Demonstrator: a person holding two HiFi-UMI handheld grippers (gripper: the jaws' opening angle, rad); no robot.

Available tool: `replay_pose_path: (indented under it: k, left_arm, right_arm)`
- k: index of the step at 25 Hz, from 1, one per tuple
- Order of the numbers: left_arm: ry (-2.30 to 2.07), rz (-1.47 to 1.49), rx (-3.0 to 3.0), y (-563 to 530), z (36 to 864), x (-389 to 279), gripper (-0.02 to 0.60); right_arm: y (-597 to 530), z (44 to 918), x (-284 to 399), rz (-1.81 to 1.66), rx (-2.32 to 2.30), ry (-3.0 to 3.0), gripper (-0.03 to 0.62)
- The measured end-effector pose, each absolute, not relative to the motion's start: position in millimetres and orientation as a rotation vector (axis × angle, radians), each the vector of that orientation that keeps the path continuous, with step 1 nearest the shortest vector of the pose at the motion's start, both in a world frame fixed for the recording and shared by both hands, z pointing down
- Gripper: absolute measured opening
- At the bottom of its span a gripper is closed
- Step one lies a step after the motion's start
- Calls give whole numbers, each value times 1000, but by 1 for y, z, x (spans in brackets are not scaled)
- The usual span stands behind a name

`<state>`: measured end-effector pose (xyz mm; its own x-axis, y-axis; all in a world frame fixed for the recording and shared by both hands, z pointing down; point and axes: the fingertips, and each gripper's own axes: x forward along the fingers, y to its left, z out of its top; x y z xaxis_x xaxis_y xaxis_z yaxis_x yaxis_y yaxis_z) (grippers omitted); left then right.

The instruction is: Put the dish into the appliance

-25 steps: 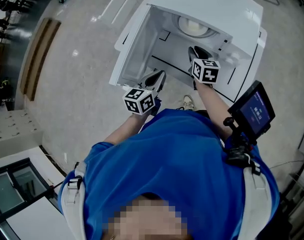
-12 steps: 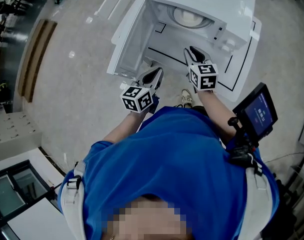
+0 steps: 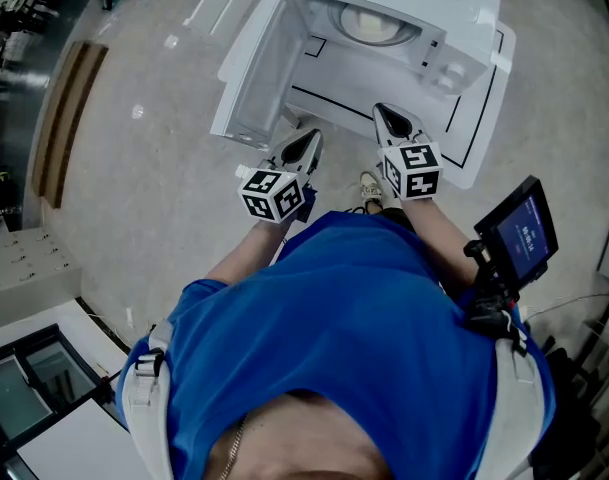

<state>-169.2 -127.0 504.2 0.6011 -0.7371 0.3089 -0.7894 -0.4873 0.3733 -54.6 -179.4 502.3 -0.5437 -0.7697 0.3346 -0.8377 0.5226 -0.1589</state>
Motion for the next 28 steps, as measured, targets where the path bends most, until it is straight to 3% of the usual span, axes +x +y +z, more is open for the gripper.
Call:
replay_pose_path:
  k: [28]
  left_arm:
    - [-1182,91,2375,-109,483,-183,5]
  right_arm:
    - [-137,473,-67,385,1402,-2532,3]
